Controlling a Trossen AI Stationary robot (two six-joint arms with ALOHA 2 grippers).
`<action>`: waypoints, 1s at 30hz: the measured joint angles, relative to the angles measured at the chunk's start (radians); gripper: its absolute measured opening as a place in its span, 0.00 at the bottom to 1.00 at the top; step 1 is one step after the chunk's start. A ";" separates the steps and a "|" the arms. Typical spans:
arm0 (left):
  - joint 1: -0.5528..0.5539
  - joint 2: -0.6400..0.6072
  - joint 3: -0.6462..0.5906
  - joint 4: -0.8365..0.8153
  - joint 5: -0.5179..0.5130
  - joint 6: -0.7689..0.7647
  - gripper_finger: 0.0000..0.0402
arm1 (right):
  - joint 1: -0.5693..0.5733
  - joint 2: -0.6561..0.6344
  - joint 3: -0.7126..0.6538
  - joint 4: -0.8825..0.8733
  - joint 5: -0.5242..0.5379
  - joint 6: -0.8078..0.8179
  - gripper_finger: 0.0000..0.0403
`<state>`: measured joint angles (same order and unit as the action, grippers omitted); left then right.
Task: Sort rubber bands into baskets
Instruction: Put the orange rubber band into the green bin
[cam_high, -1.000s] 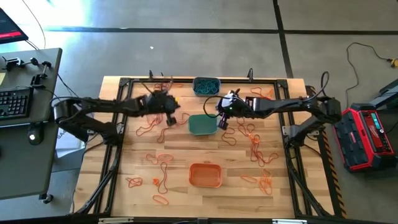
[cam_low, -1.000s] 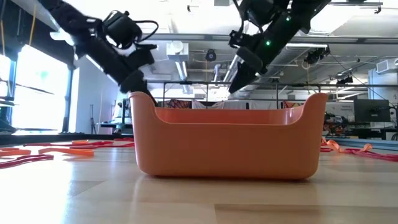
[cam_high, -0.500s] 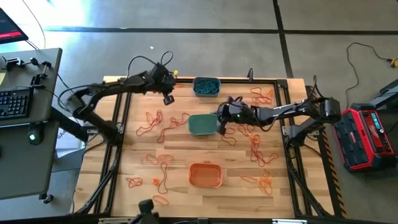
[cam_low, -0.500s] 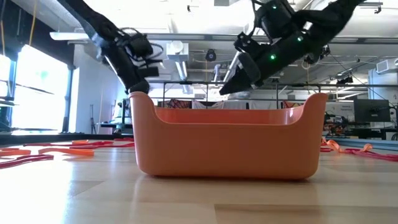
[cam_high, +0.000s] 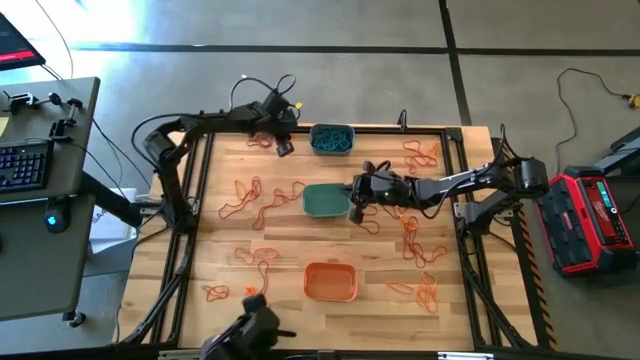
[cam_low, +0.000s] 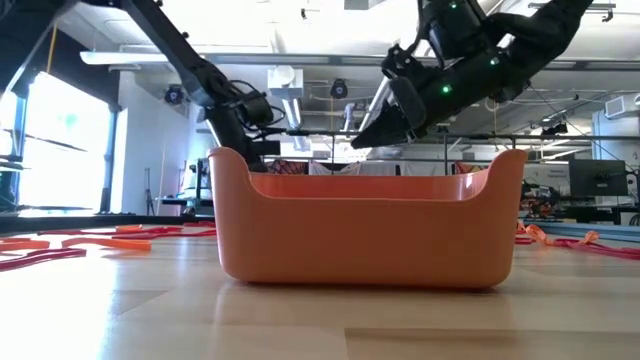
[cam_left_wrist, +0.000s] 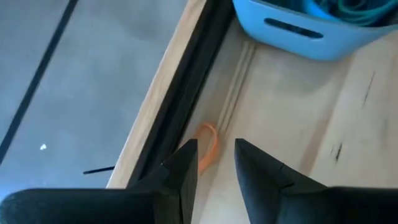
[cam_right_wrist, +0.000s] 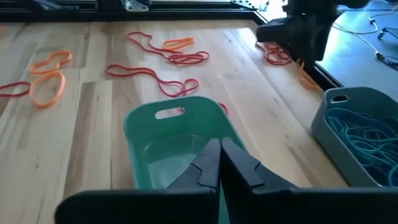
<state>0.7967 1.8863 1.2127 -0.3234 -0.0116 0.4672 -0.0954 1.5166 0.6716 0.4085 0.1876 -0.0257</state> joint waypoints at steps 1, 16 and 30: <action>0.002 0.014 0.016 -0.014 0.000 0.007 0.25 | 0.003 0.000 0.000 0.000 0.000 0.000 0.00; 0.009 0.140 0.086 -0.049 -0.052 0.050 0.25 | 0.013 0.000 0.000 0.000 0.004 0.000 0.00; 0.076 0.150 0.086 -0.046 0.054 0.042 0.03 | 0.013 0.000 0.000 0.004 0.005 0.002 0.00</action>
<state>0.8727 2.0361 1.2987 -0.3697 0.0424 0.5096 -0.0822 1.5169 0.6716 0.4124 0.1925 -0.0235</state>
